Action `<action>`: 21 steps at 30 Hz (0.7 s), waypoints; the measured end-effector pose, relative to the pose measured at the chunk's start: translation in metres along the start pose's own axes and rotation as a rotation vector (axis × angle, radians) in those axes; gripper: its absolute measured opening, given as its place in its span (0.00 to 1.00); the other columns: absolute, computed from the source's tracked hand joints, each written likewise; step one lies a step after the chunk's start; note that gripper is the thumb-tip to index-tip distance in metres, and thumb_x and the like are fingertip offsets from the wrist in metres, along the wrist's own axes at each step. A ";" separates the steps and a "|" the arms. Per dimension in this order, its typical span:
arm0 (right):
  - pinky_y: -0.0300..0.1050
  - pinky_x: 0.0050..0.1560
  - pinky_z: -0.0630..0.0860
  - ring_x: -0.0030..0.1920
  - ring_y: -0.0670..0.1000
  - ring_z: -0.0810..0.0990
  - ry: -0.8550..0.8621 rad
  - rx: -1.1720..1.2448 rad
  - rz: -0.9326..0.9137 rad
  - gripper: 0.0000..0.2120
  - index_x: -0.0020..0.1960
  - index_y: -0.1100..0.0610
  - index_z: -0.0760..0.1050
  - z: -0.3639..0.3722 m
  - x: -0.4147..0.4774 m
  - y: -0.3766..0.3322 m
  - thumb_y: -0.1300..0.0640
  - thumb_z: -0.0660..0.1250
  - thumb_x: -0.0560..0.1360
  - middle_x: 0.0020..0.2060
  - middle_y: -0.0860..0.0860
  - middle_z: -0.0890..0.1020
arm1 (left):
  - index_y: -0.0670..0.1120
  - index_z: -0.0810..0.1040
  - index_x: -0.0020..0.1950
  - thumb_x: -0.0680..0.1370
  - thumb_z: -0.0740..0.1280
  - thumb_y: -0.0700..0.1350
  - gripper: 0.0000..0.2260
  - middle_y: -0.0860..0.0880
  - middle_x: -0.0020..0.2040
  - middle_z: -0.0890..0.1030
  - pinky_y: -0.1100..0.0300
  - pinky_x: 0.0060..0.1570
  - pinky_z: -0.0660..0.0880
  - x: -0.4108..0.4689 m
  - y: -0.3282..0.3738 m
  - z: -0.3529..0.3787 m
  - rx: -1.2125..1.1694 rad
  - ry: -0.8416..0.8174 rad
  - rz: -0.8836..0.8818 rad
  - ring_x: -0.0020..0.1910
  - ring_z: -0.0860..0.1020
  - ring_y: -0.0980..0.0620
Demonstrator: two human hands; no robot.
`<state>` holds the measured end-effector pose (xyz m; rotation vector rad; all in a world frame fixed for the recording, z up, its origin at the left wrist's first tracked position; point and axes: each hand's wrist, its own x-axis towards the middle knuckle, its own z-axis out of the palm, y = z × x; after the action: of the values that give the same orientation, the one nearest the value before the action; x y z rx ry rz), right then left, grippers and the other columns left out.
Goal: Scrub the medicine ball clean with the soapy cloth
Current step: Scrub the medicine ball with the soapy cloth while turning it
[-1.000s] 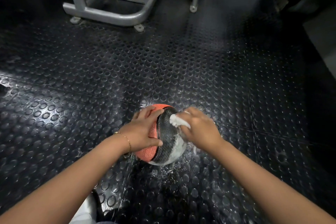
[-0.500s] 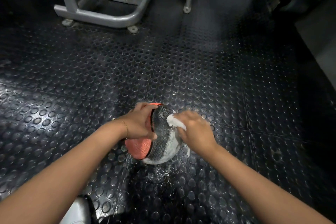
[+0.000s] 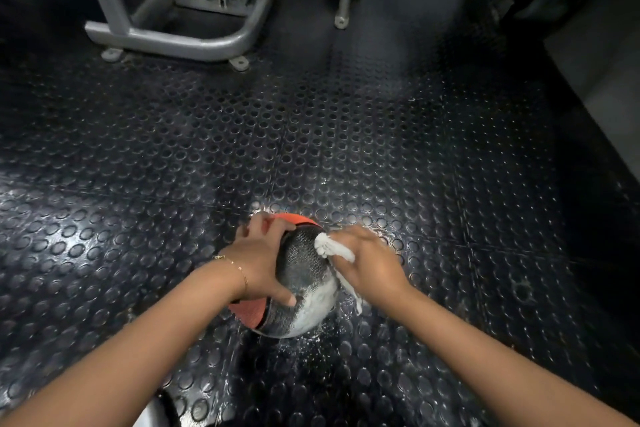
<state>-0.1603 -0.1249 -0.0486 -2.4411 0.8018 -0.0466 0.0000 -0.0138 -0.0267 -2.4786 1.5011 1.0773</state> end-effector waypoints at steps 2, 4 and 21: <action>0.39 0.50 0.71 0.51 0.47 0.76 -0.035 0.027 -0.004 0.14 0.61 0.47 0.73 0.001 -0.002 0.001 0.53 0.61 0.77 0.57 0.45 0.74 | 0.56 0.50 0.71 0.62 0.78 0.57 0.48 0.50 0.72 0.49 0.50 0.67 0.67 -0.004 -0.005 0.004 0.022 -0.004 0.010 0.71 0.59 0.44; 0.40 0.47 0.73 0.45 0.47 0.77 -0.030 0.078 0.068 0.13 0.61 0.48 0.73 0.003 0.005 0.006 0.54 0.62 0.77 0.56 0.44 0.75 | 0.57 0.49 0.72 0.61 0.77 0.59 0.48 0.51 0.73 0.49 0.50 0.67 0.67 -0.007 -0.007 0.010 0.061 0.004 0.027 0.72 0.57 0.44; 0.49 0.61 0.72 0.58 0.48 0.74 -0.083 0.122 0.081 0.16 0.64 0.49 0.71 0.005 0.008 0.011 0.52 0.62 0.76 0.63 0.47 0.73 | 0.58 0.51 0.70 0.59 0.79 0.58 0.48 0.56 0.70 0.49 0.45 0.67 0.66 -0.004 -0.029 0.010 -0.099 0.011 0.075 0.71 0.57 0.49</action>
<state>-0.1586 -0.1335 -0.0599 -2.2781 0.8353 0.0356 0.0167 0.0084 -0.0400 -2.5150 1.5928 1.1802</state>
